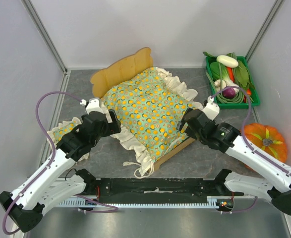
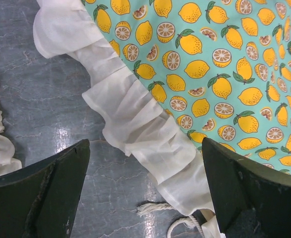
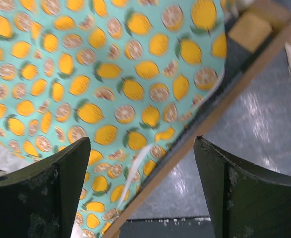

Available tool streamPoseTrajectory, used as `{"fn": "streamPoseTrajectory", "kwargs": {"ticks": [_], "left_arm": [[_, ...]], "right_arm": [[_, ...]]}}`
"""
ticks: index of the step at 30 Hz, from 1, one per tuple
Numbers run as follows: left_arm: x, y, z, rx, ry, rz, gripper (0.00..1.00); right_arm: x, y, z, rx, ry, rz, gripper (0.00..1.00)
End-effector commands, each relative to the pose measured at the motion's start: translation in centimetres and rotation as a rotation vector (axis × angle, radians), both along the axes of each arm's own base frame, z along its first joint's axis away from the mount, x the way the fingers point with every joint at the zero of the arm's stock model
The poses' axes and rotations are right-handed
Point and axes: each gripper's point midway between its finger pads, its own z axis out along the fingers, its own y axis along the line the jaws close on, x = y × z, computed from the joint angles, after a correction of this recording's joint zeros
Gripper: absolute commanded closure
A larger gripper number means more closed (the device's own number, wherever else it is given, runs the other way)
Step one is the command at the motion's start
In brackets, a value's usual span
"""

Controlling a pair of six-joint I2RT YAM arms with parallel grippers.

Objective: Set up the pet bed

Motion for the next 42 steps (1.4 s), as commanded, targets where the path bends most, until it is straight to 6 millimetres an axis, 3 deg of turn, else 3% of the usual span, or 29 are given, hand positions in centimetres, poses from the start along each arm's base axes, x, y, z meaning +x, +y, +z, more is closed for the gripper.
{"fn": "streamPoseTrajectory", "kwargs": {"ticks": [1, 5, 10, 18, 31, 36, 38, 39, 40, 42], "left_arm": [[0.9, 0.4, 1.7, 0.034, -0.052, 0.000, 0.00], [0.9, 0.2, 1.7, 0.031, -0.052, -0.014, 0.00], [0.6, 0.9, 1.6, 0.037, -0.047, -0.003, 0.00], [0.2, 1.1, 1.1, 0.010, -0.041, -0.005, 0.00], [0.0, 0.8, 1.1, -0.014, -0.036, -0.012, 0.00], [0.0, 0.9, 1.2, -0.019, -0.041, -0.009, 0.00], [0.0, 0.9, 1.7, -0.018, -0.048, -0.014, 0.00], [0.0, 0.8, 1.8, -0.012, -0.048, -0.023, 0.00], [0.0, 0.7, 1.8, -0.012, -0.048, -0.031, 0.00], [0.0, 0.6, 2.2, -0.006, -0.058, -0.049, 0.00]], "right_arm": [[-2.5, -1.2, -2.4, 0.044, 0.094, -0.236, 0.08], [-4.5, 0.1, -3.5, 0.048, 0.116, -0.233, 0.10], [-5.8, 0.8, -6.7, 0.005, 0.215, -0.247, 0.14], [-6.1, 1.1, -9.4, 0.048, 0.235, -0.271, 0.25], [-5.6, 1.0, -11.1, 0.018, 0.232, -0.303, 0.38], [-5.0, 1.4, -12.0, 0.019, 0.202, -0.278, 0.55], [-3.8, 1.3, -11.9, -0.021, 0.170, -0.258, 0.71], [-3.0, 0.6, -11.6, -0.070, 0.138, -0.255, 0.86], [-2.2, 0.5, -11.3, -0.084, 0.119, -0.247, 0.94], [-0.4, -0.9, -11.0, -0.175, 0.115, -0.208, 1.00]]}}
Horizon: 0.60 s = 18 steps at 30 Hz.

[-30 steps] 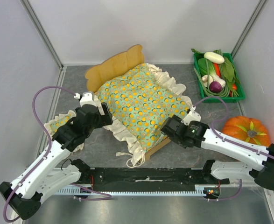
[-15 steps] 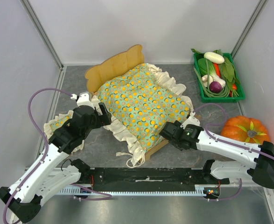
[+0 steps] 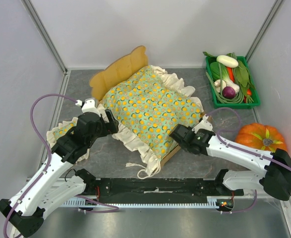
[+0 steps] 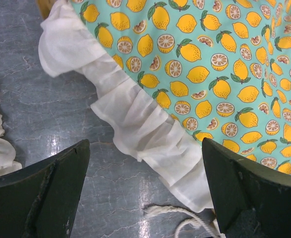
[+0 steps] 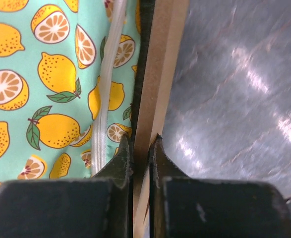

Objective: Set up the pet bed

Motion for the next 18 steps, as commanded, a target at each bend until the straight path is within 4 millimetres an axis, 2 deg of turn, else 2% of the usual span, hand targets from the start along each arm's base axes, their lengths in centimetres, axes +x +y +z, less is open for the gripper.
{"fn": "streamPoseTrajectory", "kwargs": {"ticks": [1, 3, 6, 10, 11, 12, 13, 14, 15, 18], "left_arm": [[0.2, -0.2, 1.5, 0.015, -0.041, -0.045, 0.00], [0.2, -0.3, 1.8, 0.019, -0.051, -0.054, 0.00], [0.3, -0.3, 2.1, 0.026, -0.058, -0.064, 0.00], [0.3, -0.7, 2.6, 0.020, -0.073, -0.086, 0.00], [0.4, -0.7, 2.7, 0.020, -0.075, -0.090, 0.00], [0.4, -0.8, 2.8, 0.022, -0.080, -0.097, 0.00], [0.4, -1.0, 2.7, 0.021, -0.080, -0.107, 0.00], [0.3, -1.0, 2.8, 0.019, -0.083, -0.113, 0.00], [0.4, -1.1, 2.9, 0.025, -0.085, -0.120, 0.00], [0.2, -1.3, 3.6, 0.022, -0.108, -0.150, 0.00]], "right_arm": [[4.3, -3.0, 0.1, -0.229, -0.075, 0.093, 1.00], [5.9, -4.1, 0.2, -0.273, -0.076, 0.121, 1.00], [7.2, -4.3, 0.5, -0.350, -0.084, 0.266, 1.00], [8.8, -5.7, 1.0, -0.462, -0.124, 0.332, 1.00], [9.2, -5.9, 1.1, -0.509, -0.121, 0.410, 1.00], [10.2, -6.4, 1.3, -0.516, -0.128, 0.417, 1.00], [11.1, -6.1, 1.8, -0.509, -0.154, 0.432, 1.00], [11.6, -5.9, 1.5, -0.554, -0.139, 0.544, 1.00], [12.6, -6.3, 2.1, -0.569, -0.147, 0.547, 1.00], [14.3, -6.9, 2.5, -0.628, -0.150, 0.640, 1.00]]}}
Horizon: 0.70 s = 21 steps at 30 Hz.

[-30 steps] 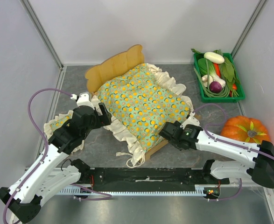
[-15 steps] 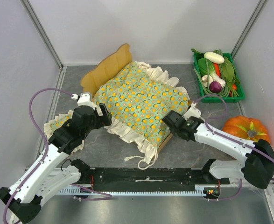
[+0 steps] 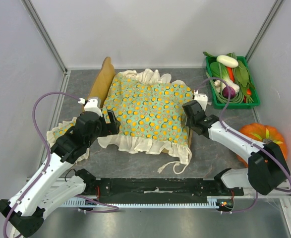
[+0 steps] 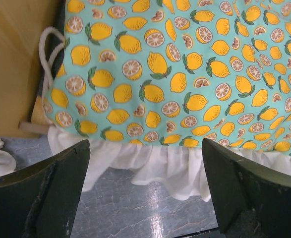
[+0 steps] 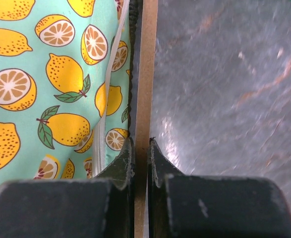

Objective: Set up the pet bed

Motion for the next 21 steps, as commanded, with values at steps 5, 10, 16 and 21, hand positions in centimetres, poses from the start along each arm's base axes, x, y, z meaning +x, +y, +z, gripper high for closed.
{"fn": "streamPoseTrajectory", "kwargs": {"ticks": [5, 10, 16, 21], "left_arm": [[0.0, -1.4, 4.5, -0.029, -0.139, -0.136, 0.00], [-0.2, -3.0, 4.9, -0.027, -0.154, -0.241, 0.00], [-0.3, -4.2, 5.0, -0.019, -0.155, -0.323, 0.01], [-0.5, -4.5, 5.7, -0.020, -0.189, -0.360, 0.01]], "right_arm": [[6.2, -1.2, 1.3, -0.229, -0.019, 0.325, 1.00], [10.4, -1.9, 2.4, -0.289, -0.026, 0.389, 1.00], [13.8, -2.2, 3.2, -0.373, -0.037, 0.469, 1.00], [15.1, -2.9, 4.0, -0.459, -0.050, 0.535, 1.00]]}}
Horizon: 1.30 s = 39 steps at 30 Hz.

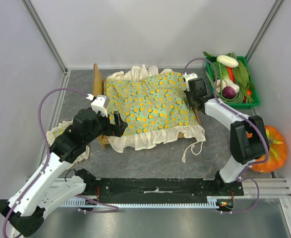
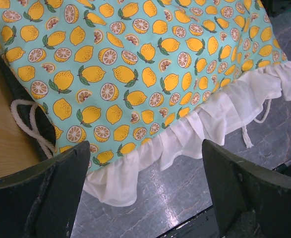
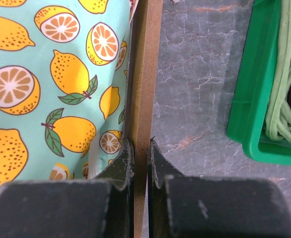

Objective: Set up the pet bed

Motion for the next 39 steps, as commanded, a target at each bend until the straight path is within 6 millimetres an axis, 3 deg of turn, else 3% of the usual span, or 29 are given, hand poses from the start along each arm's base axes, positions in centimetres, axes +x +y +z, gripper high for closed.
{"fn": "streamPoseTrajectory", "kwargs": {"ticks": [1, 4, 7, 8, 9, 18, 22, 24, 25, 28, 29, 34, 36, 39], "left_arm": [[0.2, -0.8, 3.6, -0.023, -0.122, -0.075, 0.01], [0.3, -0.8, 3.4, -0.014, -0.119, -0.076, 0.01], [0.4, -0.7, 3.5, -0.009, -0.113, -0.070, 0.01], [0.4, -0.7, 3.6, -0.010, -0.114, -0.068, 0.01], [0.4, -0.6, 3.5, -0.009, -0.111, -0.064, 0.01], [0.7, -0.3, 4.9, -0.004, -0.159, -0.056, 0.00], [0.8, 0.0, 6.0, -0.002, -0.183, -0.042, 0.00], [0.8, 0.3, 6.2, -0.004, -0.186, -0.027, 0.00], [0.9, 0.4, 6.2, -0.008, -0.186, -0.012, 0.00], [0.7, 0.7, 6.2, -0.014, -0.175, 0.003, 0.00], [0.5, 1.0, 5.9, -0.009, -0.157, 0.016, 0.00], [-0.2, 2.2, 5.8, -0.042, -0.149, 0.078, 0.00], [-0.6, 2.6, 5.9, -0.055, -0.166, 0.092, 0.00], [-0.8, 2.8, 6.0, -0.058, -0.167, 0.092, 0.00]], "right_arm": [[2.5, -0.9, 3.3, -0.178, -0.081, 0.157, 1.00], [2.3, -1.8, 3.9, -0.176, -0.061, 0.072, 0.96], [2.1, -2.7, 5.5, -0.163, -0.089, 0.000, 0.75], [2.0, -2.9, 6.6, -0.149, -0.114, -0.013, 0.62], [2.0, -2.9, 7.0, -0.133, -0.124, -0.021, 0.34], [-0.7, -4.8, 12.2, -0.093, -0.224, -0.145, 0.04], [-2.6, -4.5, 15.3, -0.004, -0.299, -0.139, 0.02], [-3.3, -3.6, 15.7, 0.063, -0.308, -0.107, 0.02], [-4.0, -3.3, 17.0, 0.100, -0.339, -0.097, 0.02], [-5.1, -1.6, 18.5, 0.230, -0.387, -0.048, 0.02], [-5.3, -1.5, 18.2, 0.258, -0.391, -0.055, 0.02], [-6.0, 3.1, 19.4, 0.475, -0.366, 0.104, 0.02], [-6.6, 5.9, 18.9, 0.585, -0.285, 0.193, 0.07], [-7.2, 8.2, 18.4, 0.674, -0.221, 0.249, 0.07]]}}
